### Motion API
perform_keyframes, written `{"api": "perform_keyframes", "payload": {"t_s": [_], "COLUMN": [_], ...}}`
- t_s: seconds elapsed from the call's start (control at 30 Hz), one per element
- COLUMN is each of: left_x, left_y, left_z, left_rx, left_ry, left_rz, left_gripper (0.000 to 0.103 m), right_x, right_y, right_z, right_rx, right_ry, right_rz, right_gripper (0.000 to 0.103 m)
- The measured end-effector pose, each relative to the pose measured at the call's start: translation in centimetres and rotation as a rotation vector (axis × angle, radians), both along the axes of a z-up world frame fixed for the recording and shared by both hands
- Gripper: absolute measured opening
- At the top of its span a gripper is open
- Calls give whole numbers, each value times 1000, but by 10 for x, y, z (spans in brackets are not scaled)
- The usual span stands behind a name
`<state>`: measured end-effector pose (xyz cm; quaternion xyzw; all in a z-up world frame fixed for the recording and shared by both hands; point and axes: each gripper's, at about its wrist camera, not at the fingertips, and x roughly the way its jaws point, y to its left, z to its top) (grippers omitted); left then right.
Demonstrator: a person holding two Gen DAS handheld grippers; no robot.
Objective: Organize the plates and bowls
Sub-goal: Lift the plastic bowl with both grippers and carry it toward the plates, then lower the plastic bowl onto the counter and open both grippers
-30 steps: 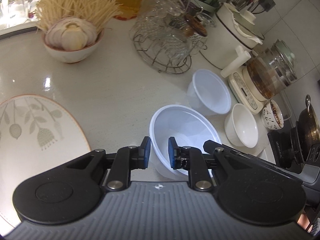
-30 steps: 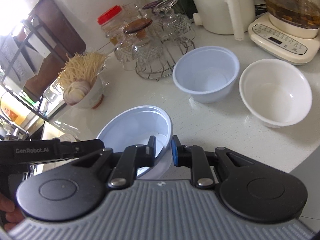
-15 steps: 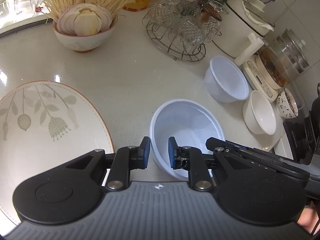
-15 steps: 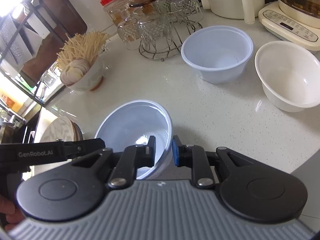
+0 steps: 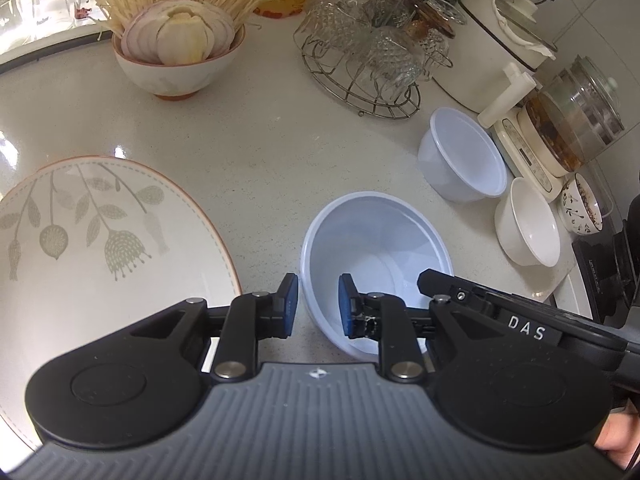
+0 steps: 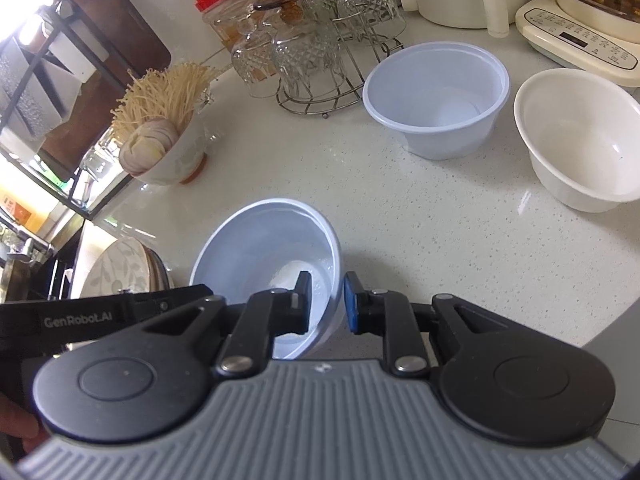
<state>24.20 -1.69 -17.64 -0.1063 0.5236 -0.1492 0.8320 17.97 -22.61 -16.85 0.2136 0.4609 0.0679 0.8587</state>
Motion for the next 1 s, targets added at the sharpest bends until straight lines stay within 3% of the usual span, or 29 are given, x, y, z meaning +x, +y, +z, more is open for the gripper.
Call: {"api": "perform_keyframes", "payload": {"t_s": [0.1,0.17,0.2,0.23,0.37,1.0], "left_x": [0,0,0,-1,-3,-24], "left_y": [2,2,1,0,-6,-13], "left_z": [2,4,6,7,15,90], "left_rx": [7,3,1,4,30,-40], "left_ry": [-4,-9,-12,-16,-47,-127], "left_rz": [1,-7,-13,-21,-34,-162], "left_gripper": [43,48,53,54,55,55], "right_x": [0,-2,-3,-5,-10,-61], "right_y": [-3,-4,-6,-8,-14,-8], "right_z": [3,5,7,8,14,78], "right_rx": [-3,-12,-7,-2,7,-105], "right_ry": [0,-4,-13,-21,-38,-185], "right_rz": [-18,-31,-34,-36,-52,-141], "right_gripper": [22,37,51,55,54,54]}}
